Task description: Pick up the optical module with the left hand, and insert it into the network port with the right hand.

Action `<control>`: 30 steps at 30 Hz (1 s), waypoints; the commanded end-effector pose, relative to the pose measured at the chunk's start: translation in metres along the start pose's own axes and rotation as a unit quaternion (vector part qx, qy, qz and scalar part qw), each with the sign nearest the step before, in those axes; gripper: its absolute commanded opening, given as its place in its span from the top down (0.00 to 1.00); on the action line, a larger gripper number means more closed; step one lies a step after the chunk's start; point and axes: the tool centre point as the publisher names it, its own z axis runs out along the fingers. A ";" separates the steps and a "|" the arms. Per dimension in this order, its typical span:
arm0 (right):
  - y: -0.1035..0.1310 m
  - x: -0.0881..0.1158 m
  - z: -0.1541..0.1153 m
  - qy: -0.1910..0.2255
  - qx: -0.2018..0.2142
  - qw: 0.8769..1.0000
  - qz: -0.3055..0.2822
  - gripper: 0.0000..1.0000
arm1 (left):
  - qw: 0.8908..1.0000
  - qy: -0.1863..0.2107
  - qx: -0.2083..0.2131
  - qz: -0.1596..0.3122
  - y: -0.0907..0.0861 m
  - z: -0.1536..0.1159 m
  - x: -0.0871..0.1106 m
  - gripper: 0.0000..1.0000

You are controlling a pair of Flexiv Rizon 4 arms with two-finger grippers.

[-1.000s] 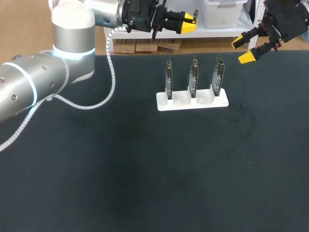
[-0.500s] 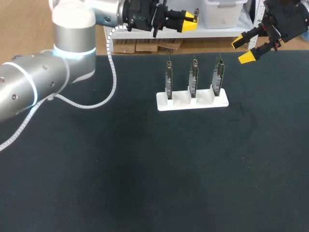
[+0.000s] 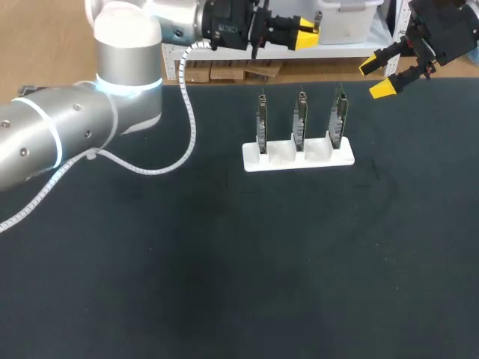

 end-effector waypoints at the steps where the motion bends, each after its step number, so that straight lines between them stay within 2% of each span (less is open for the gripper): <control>1: 0.002 0.000 0.000 0.000 0.002 1.000 0.000 0.00 | 0.998 0.000 -0.068 -0.001 -0.019 0.009 0.001 1.00; 11: 0.002 0.000 0.000 0.000 0.002 1.000 0.000 0.00 | 0.993 -0.014 -0.120 -0.004 -0.028 0.028 0.013 1.00; 19: 0.002 0.000 0.000 0.000 0.002 1.000 0.000 0.00 | 0.988 -0.020 -0.153 -0.004 -0.026 0.039 0.019 1.00; 26: 0.002 0.000 0.000 0.000 0.002 1.000 0.000 0.00 | 0.987 -0.020 -0.157 -0.005 -0.017 0.049 0.022 1.00; 30: 0.002 0.000 0.000 0.000 0.002 1.000 0.000 0.00 | 0.990 -0.016 -0.143 -0.001 -0.008 0.053 0.025 1.00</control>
